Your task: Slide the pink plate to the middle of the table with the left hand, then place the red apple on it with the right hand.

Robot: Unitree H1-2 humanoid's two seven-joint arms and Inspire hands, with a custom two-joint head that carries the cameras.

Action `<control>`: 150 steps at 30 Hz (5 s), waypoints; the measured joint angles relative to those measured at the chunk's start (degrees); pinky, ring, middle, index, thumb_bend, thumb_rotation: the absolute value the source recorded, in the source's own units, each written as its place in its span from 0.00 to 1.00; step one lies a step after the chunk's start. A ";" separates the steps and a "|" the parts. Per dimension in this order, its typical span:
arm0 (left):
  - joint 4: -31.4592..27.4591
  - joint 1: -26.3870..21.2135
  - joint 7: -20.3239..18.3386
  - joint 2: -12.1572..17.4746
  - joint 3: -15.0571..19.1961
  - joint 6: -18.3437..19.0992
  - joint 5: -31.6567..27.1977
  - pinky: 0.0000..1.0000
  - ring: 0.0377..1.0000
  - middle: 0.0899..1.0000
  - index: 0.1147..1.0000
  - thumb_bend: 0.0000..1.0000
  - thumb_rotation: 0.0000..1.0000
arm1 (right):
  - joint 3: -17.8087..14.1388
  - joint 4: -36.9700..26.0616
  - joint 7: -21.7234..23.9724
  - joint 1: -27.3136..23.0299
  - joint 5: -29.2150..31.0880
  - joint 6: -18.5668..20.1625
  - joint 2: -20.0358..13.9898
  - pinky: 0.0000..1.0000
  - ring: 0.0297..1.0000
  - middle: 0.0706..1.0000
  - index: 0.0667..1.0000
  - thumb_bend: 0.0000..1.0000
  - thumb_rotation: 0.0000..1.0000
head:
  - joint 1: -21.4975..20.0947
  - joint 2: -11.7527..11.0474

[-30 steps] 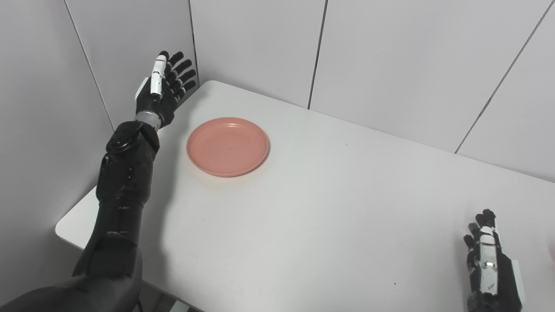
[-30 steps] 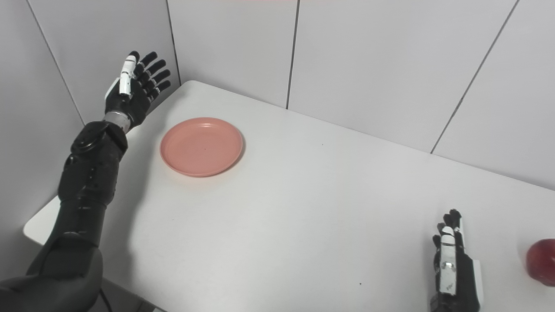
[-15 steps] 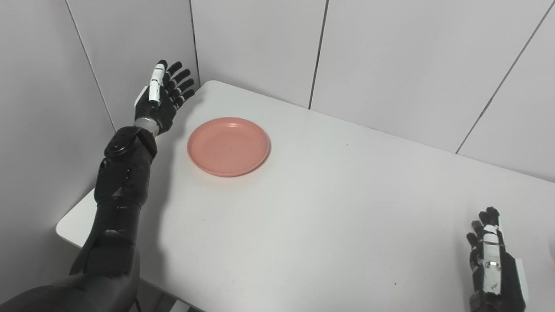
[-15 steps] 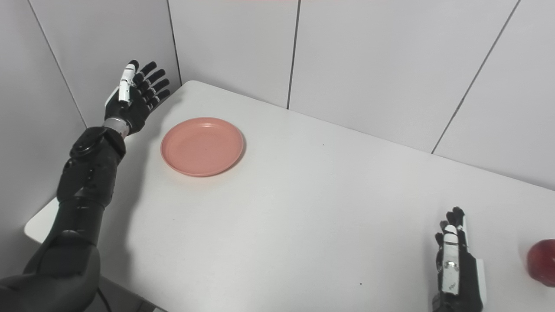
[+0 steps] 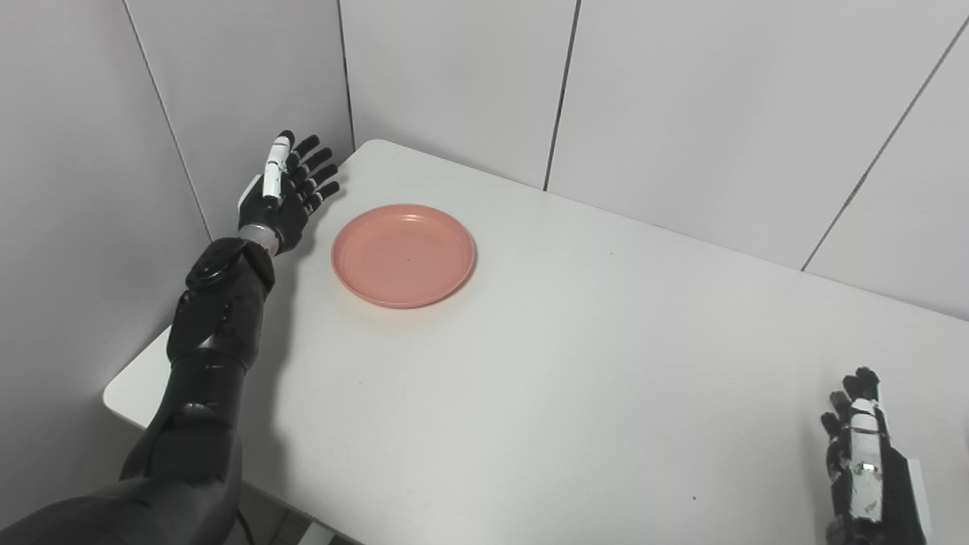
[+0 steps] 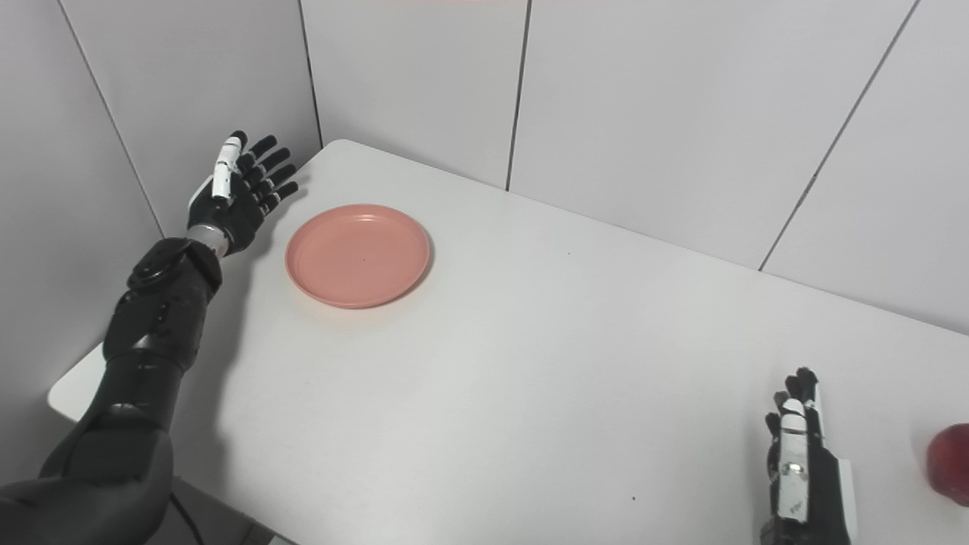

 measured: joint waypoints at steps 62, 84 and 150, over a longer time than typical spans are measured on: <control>-2.18 3.59 0.47 -3.72 -4.56 -4.91 0.53 0.93 0.93 0.92 0.90 0.33 1.00 | -0.01 -1.19 -0.23 0.14 -0.32 1.96 0.00 1.00 1.00 1.00 1.00 0.04 1.00 | -0.35 1.05; -5.35 4.37 0.37 -5.01 -4.99 -2.47 -0.33 0.92 0.92 0.92 0.90 0.32 1.00 | -0.15 -1.16 -0.23 0.14 -0.07 1.96 0.00 1.00 1.00 1.00 1.00 0.04 1.00 | -0.53 1.32; -13.91 6.01 2.06 -10.63 -9.52 2.02 1.23 0.89 0.89 0.89 0.87 0.33 1.00 | 0.18 -0.77 -0.13 0.13 -0.13 1.93 0.12 1.00 1.00 1.00 1.00 0.05 1.00 | -2.20 2.46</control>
